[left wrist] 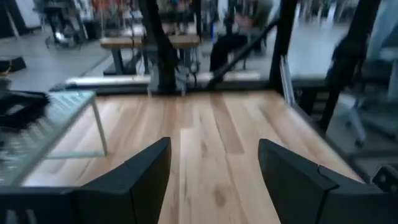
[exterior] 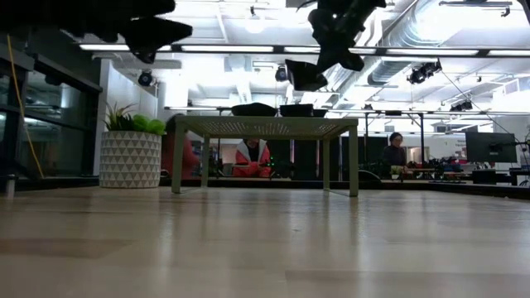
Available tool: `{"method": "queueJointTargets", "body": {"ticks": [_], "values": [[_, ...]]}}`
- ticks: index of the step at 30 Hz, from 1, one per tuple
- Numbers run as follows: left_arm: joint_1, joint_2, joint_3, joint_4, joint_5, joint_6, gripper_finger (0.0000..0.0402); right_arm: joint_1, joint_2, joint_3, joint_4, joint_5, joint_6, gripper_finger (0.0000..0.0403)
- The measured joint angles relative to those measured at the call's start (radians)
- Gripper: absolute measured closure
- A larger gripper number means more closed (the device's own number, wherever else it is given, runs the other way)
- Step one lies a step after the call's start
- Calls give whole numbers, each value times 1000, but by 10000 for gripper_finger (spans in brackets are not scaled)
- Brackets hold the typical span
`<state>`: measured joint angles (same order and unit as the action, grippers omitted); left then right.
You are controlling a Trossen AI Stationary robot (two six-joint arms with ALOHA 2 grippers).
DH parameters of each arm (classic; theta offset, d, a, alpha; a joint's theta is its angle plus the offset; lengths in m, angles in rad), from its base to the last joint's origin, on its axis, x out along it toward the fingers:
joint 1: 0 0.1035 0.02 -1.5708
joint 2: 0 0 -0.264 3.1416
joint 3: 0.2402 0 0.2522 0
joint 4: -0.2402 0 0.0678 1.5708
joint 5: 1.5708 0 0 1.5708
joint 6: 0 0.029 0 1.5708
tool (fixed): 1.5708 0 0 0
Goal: Pick & Place Mini shaped plates
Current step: Stack the distorted square plate on top of the distorted square plate on the shelf
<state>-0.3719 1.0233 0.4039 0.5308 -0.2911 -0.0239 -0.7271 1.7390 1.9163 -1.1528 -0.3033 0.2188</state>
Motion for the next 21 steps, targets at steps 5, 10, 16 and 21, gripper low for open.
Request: {"method": "queueJointTargets", "body": {"ticks": [5, 10, 16, 21], "values": [[69, -198, -129, 61, 96, -8, 165, -14, 0, 0, -28, -39, 0, 403], [104, -418, -220, -16, 99, -7, 165, -33, 0, 0, -33, -55, 11, 403], [110, -633, -294, -103, 101, 9, 165, -38, 61, -1, -14, -101, 16, 403], [110, -760, -329, -190, 78, 15, 165, -46, 90, -2, -7, -109, 19, 403]]}}
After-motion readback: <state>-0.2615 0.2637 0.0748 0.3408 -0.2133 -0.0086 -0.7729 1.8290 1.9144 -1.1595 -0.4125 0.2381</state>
